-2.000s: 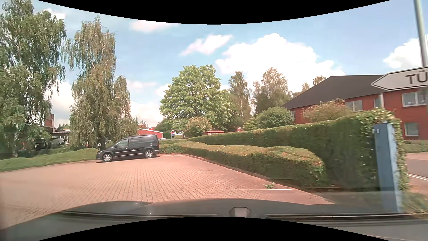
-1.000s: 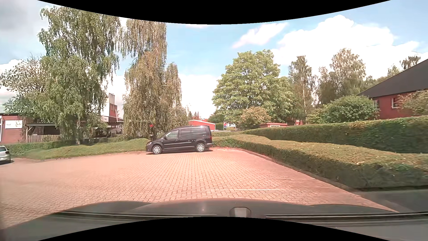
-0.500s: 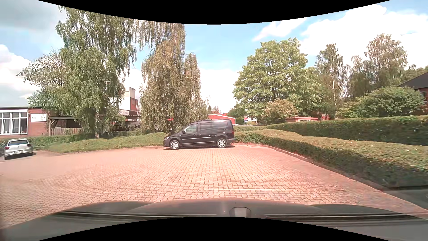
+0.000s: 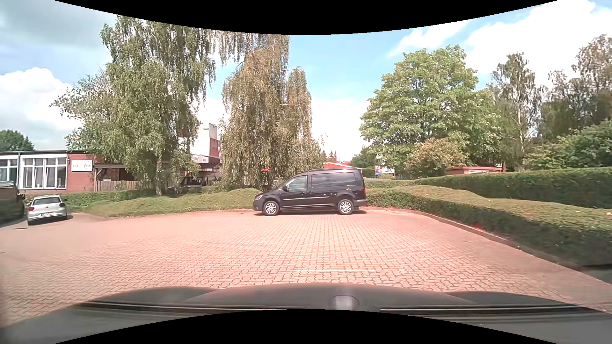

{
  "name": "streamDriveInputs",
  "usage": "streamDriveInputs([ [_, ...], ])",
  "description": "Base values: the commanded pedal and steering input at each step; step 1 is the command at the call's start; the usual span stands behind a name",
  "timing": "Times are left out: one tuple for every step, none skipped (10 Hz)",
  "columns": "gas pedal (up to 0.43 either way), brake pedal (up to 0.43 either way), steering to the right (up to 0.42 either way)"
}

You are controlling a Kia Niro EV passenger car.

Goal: Follow the waypoints while adhering to traffic rules and regulations

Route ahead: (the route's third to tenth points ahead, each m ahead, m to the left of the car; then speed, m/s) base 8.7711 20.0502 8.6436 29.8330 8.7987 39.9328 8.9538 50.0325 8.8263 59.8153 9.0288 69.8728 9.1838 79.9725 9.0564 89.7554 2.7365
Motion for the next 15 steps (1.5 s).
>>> streamDriveInputs([
  [0.000,0.000,-0.245],
  [0.000,0.000,-0.245],
  [0.000,0.006,-0.247],
  [0.000,0.006,-0.255],
  [0.000,0.006,-0.264],
  [0.000,0.006,-0.280],
  [0.000,0.006,-0.298],
  [0.000,0.018,-0.325],
  [0.000,0.037,-0.355],
  [0.000,0.061,-0.371],
  [0.000,0.073,-0.381],
  [0.000,0.079,-0.386],
  [0.000,0.085,-0.387],
  [0.000,0.085,-0.387],
  [0.000,0.098,-0.391],
])
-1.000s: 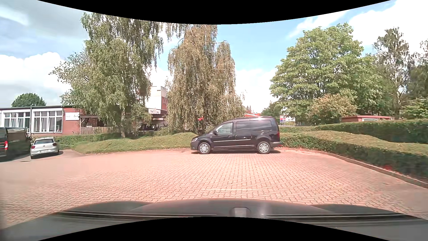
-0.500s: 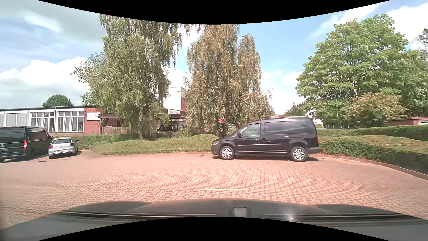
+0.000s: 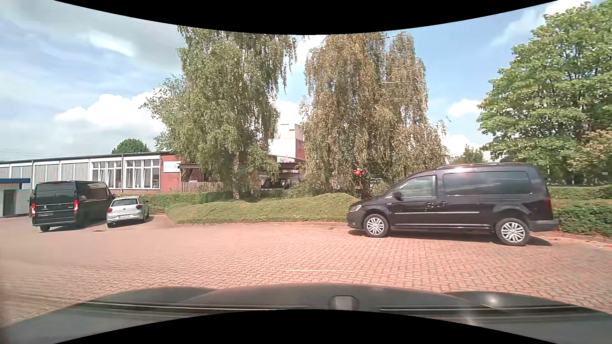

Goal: Follow the waypoints while adhering to traffic rules and regulations

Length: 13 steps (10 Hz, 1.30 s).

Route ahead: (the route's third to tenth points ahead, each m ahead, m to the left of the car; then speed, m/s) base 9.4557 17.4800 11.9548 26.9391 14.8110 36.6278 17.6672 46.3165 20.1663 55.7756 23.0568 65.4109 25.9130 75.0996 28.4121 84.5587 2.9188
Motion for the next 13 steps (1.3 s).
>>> streamDriveInputs([
  [0.000,0.116,-0.398],
  [0.000,0.122,-0.405],
  [0.000,0.122,-0.411],
  [0.000,0.122,-0.415],
  [0.000,0.122,-0.418],
  [0.000,0.122,-0.420],
  [0.000,0.122,-0.424],
  [0.000,0.122,-0.432],
  [0.000,0.122,-0.445],
  [0.000,0.122,-0.460],
  [0.000,0.134,-0.476],
  [0.000,0.140,-0.487],
  [0.000,0.146,-0.496],
])
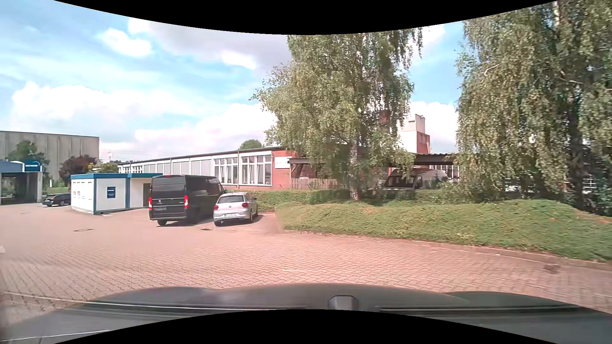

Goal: Follow the waypoints while adhering to traffic rules and regulations

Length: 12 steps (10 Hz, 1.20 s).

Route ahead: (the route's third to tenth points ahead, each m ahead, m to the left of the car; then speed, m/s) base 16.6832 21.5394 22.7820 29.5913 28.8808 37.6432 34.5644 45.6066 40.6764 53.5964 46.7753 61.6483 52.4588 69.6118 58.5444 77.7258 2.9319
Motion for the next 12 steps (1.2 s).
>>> streamDriveInputs([
  [0.000,0.152,-0.503],
  [0.000,0.159,-0.507],
  [0.000,0.165,-0.512],
  [0.000,0.165,-0.513],
  [0.000,0.165,-0.509],
  [0.000,0.159,-0.500],
  [0.000,0.159,-0.494],
  [0.000,0.159,-0.487],
  [0.000,0.159,-0.478],
  [0.000,0.159,-0.468],
  [0.000,0.159,-0.458],
  [0.000,0.159,-0.456],
])
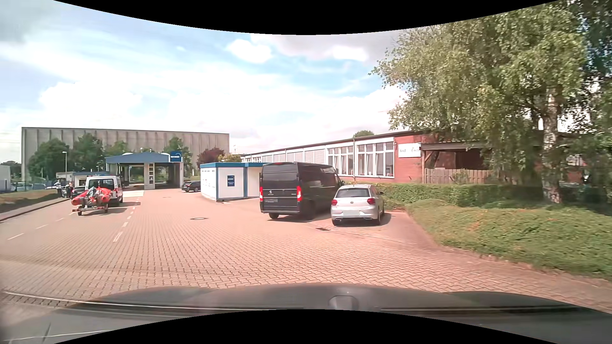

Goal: Follow the waypoints while adhering to traffic rules and regulations

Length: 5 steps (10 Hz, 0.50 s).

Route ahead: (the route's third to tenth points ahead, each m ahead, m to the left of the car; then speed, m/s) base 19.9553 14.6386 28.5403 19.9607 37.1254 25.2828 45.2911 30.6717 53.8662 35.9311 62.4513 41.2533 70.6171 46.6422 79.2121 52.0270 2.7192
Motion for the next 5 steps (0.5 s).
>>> streamDriveInputs([
  [0.000,0.159,-0.455],
  [0.000,0.159,-0.455],
  [0.000,0.159,-0.455],
  [0.000,0.159,-0.450],
  [0.000,0.159,-0.442],
])
